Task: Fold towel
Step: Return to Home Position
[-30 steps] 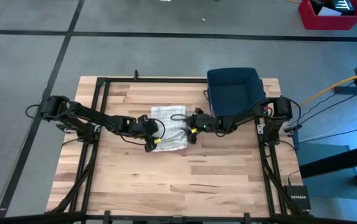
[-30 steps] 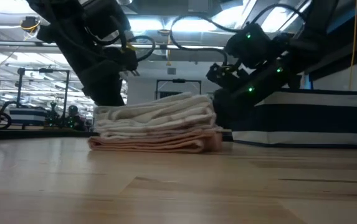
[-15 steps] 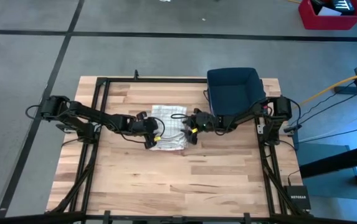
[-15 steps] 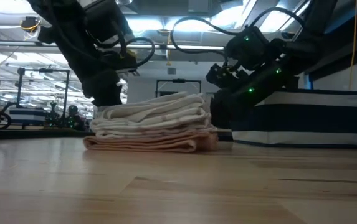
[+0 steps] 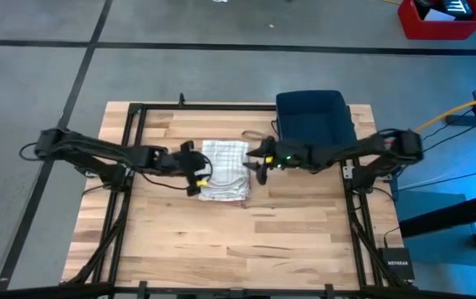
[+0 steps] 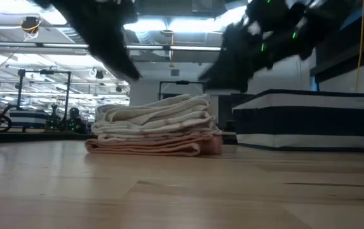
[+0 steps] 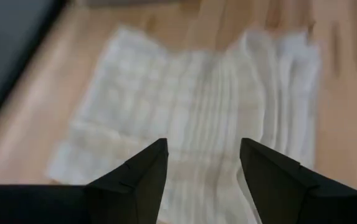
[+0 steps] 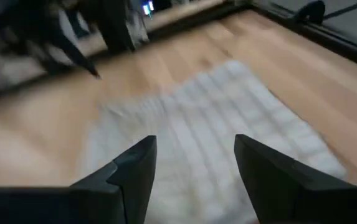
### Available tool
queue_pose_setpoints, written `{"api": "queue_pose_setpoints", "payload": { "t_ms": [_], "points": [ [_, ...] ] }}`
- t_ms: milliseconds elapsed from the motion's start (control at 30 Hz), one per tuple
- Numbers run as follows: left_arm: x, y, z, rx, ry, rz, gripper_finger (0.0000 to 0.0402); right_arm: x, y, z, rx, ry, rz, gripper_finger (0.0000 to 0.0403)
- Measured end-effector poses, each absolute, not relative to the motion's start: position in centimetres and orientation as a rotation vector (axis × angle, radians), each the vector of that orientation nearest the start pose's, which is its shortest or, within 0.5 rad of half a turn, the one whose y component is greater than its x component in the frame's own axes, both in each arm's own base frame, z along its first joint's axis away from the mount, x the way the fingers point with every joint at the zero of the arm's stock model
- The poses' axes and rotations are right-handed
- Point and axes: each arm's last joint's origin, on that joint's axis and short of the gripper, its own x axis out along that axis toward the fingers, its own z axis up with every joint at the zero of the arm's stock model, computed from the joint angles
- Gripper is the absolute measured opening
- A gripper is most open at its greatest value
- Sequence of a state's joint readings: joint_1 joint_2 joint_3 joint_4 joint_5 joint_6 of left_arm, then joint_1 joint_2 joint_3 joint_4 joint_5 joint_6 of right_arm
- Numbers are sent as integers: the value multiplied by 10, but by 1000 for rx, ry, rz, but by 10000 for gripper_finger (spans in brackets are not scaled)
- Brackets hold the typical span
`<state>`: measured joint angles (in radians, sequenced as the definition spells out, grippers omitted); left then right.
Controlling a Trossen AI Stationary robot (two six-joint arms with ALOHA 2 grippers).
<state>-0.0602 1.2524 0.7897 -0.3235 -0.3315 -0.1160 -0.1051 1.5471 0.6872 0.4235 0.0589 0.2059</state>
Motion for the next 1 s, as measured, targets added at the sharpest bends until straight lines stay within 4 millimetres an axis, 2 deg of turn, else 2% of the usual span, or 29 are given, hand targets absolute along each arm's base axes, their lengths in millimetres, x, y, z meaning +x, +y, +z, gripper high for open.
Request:
{"api": "queue_pose_setpoints", "payload": {
  "t_ms": [100,267,367,467,600,700,733,900,1000],
  "points": [
    [236,-6,257,80,669,261,194,293,-31,211,362,333,-174,221],
    [207,-2,289,58,533,165,162,272,-27,250,332,231,2,221],
    [189,-1,292,55,474,151,120,255,-25,267,281,205,55,213],
    [170,-2,288,30,405,140,72,236,-23,277,228,199,35,172],
    [145,-3,278,-28,272,132,16,209,-21,272,207,171,10,78],
    [128,-4,270,-54,173,122,5,190,-18,265,203,103,12,16],
    [123,-4,267,-60,145,118,7,184,-18,262,204,83,13,9],
    [104,-2,250,-65,75,126,16,158,-17,248,242,-19,-70,25],
    [96,-1,241,-97,97,148,17,148,-14,236,255,-30,-86,14]
  ]
}}
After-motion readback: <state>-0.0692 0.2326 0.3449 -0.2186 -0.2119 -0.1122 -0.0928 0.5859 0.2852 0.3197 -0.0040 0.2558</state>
